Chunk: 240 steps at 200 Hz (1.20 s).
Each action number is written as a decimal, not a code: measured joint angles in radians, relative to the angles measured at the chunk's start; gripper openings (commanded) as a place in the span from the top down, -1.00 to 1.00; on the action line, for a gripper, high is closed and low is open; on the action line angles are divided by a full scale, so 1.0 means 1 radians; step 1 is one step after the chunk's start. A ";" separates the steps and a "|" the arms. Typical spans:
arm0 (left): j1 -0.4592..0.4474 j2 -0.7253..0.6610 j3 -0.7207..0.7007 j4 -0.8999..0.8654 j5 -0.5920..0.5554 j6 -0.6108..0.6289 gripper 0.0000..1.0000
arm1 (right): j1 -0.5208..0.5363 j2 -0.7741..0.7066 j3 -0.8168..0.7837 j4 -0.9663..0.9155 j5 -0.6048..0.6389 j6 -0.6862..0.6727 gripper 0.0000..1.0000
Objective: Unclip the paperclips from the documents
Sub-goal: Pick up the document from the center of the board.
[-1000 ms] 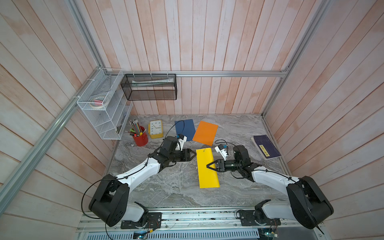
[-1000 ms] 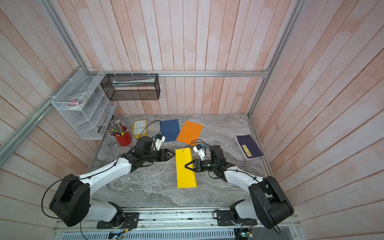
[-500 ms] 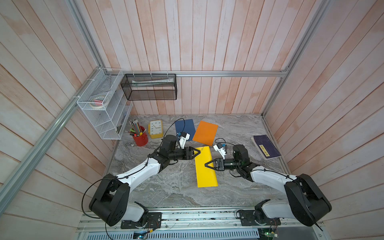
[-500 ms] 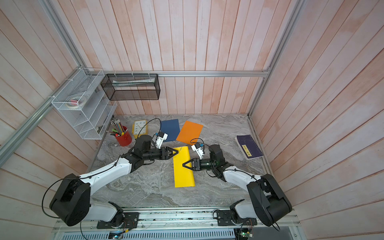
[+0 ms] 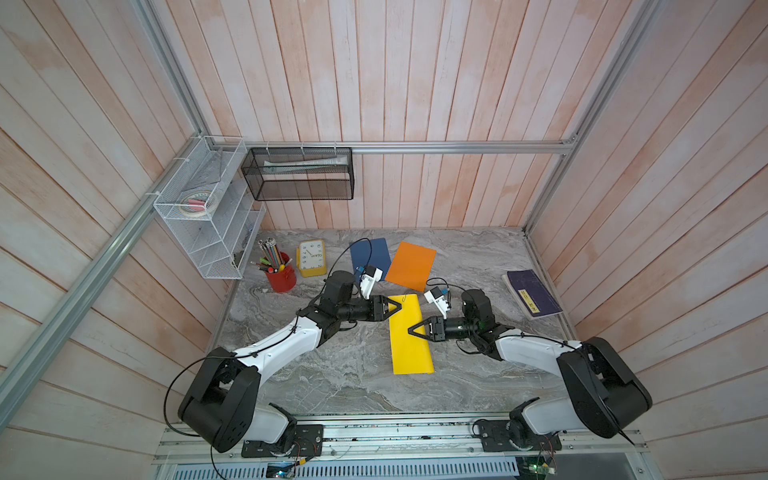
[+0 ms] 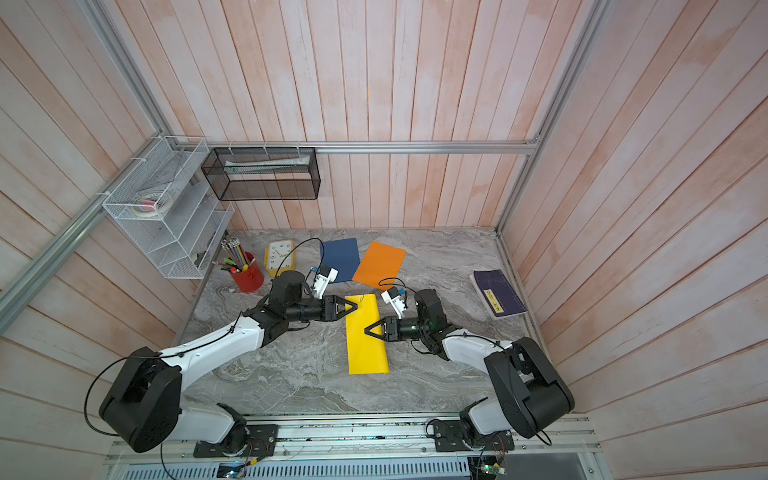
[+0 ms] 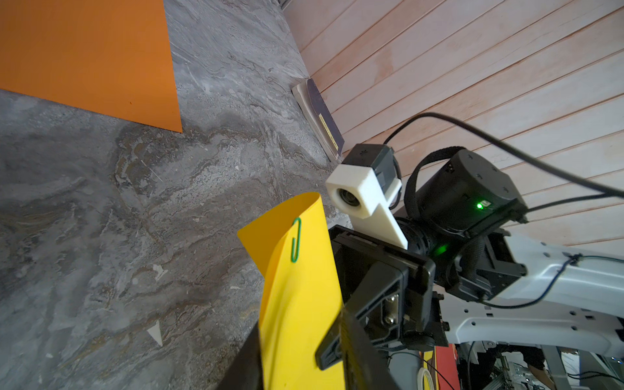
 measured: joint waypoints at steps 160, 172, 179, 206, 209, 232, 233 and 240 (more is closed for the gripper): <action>-0.014 0.018 0.000 -0.003 -0.007 0.011 0.94 | 0.034 0.014 0.032 -0.040 0.016 -0.027 -0.08; -0.014 0.018 0.000 -0.014 -0.007 0.016 0.95 | 0.033 0.011 0.035 -0.064 0.026 -0.039 -0.18; -0.014 0.018 0.000 -0.022 -0.008 0.021 0.96 | 0.033 0.010 0.039 -0.079 0.032 -0.051 -0.23; -0.014 0.018 0.018 -0.076 -0.009 0.052 0.99 | 0.029 -0.018 0.054 -0.164 0.070 -0.108 -0.38; -0.014 0.018 0.020 -0.081 -0.008 0.055 1.00 | 0.028 -0.023 0.056 -0.173 0.075 -0.114 -0.40; -0.014 0.017 0.040 -0.123 -0.009 0.088 1.00 | 0.010 -0.057 0.076 -0.251 0.109 -0.164 -0.46; -0.014 0.017 0.041 -0.126 -0.009 0.091 1.00 | 0.009 -0.058 0.077 -0.254 0.110 -0.166 -0.46; -0.013 0.016 0.046 -0.140 -0.009 0.103 1.00 | 0.003 -0.068 0.084 -0.280 0.121 -0.182 -0.47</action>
